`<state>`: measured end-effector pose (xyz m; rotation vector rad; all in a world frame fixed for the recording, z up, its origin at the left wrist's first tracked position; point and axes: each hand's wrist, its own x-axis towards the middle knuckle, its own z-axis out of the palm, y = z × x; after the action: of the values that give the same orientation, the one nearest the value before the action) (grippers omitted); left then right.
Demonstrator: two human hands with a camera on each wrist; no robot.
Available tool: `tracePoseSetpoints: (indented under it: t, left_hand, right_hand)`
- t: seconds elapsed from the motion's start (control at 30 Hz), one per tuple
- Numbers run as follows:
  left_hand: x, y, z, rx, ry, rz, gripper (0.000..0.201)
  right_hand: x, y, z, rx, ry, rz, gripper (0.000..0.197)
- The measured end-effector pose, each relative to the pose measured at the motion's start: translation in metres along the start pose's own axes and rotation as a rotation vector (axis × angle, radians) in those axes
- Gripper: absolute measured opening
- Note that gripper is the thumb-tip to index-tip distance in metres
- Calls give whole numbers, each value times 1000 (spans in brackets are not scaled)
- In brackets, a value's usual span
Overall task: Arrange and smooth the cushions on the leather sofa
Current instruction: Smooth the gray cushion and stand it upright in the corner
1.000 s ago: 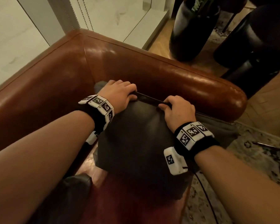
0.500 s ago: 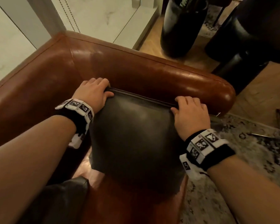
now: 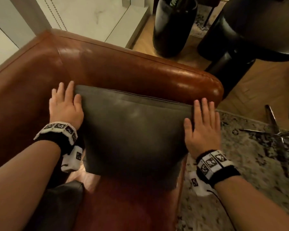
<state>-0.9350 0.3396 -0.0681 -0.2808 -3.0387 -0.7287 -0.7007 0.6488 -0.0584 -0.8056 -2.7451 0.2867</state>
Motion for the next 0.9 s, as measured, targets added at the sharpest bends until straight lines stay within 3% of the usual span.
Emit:
tracePoseSetpoints:
  t: [0.07,0.1,0.17,0.23,0.33,0.43,0.5,0.6,0.73,0.8,0.9]
  left_hand:
    - [-8,-11,-3,-278,-78,-253,49]
    - [-12,-15,-2,-324,-155,-312,46]
    - [-16,-20,6,-365,-255,-311,41]
    - [-15,-22,13,-406,-248,-336,37]
    - [-5,-25,17,-455,-233,-436,41]
    - [14,-28,19,-517,-254,-531,62]
    - [24,-21,21,-601,-196,-615,79]
    - [28,-6,18,-471,-139,-545,54]
    - [25,0,17,-458,-39,-405,29]
    - [22,0,20,-479,-18,-394,30]
    - [4,-17,28,-467,-123,-523,61]
  right_hand:
    - [-8,34,0,288,150,245,55]
    - [-13,45,2,479,140,401,49]
    - [-26,48,8,1003,-71,720,34]
    - [-35,36,12,1284,-195,900,40]
    - [-30,21,15,1246,-114,915,40]
    - [-14,10,10,1401,-38,956,30]
    - [-4,3,16,1299,25,928,26]
    - [4,6,22,897,150,760,26]
    - [7,25,12,819,287,682,24]
    - [3,23,11,856,269,685,25]
    - [-20,24,23,1115,83,829,20]
